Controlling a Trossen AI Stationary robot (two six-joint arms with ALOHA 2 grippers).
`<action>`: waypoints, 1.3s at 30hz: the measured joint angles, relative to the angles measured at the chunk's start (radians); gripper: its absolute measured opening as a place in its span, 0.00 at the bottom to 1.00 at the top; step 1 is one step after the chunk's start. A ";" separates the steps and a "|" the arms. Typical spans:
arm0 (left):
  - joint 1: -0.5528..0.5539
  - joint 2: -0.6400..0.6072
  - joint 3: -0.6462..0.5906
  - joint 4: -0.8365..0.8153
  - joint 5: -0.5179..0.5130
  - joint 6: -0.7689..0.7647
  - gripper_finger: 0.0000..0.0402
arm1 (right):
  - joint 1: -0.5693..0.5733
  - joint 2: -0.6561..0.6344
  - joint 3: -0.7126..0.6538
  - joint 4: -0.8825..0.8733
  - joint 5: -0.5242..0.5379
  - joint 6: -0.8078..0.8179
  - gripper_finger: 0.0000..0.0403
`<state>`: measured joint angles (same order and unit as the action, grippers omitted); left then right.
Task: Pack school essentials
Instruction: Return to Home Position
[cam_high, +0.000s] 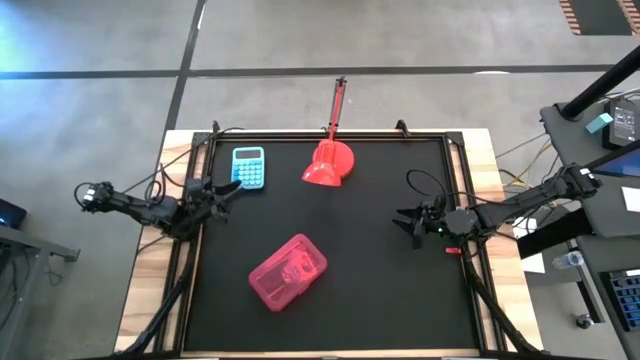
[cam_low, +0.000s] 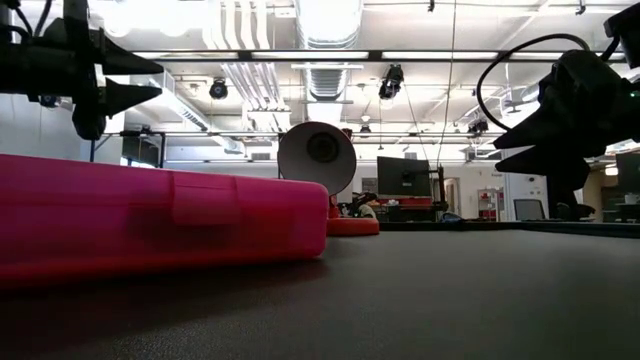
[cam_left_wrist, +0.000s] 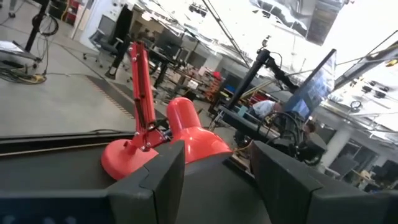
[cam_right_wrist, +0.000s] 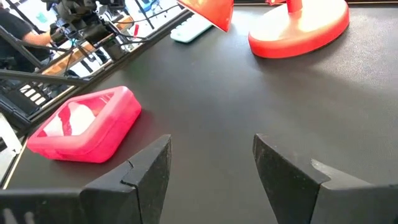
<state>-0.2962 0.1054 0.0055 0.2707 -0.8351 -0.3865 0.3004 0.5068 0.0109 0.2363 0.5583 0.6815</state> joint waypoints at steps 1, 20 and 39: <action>0.000 0.003 0.000 0.000 0.001 0.000 0.42 | 0.000 0.000 0.000 0.000 0.000 0.000 0.54; 0.000 0.067 -0.001 0.000 0.006 0.001 0.42 | 0.000 0.000 0.000 0.000 0.000 -0.001 0.54; 0.000 0.132 -0.001 0.001 0.006 0.001 0.42 | 0.000 0.000 -0.001 0.000 0.000 -0.001 0.54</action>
<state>-0.2962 0.2370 0.0044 0.2714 -0.8293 -0.3853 0.3004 0.5068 0.0101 0.2367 0.5584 0.6807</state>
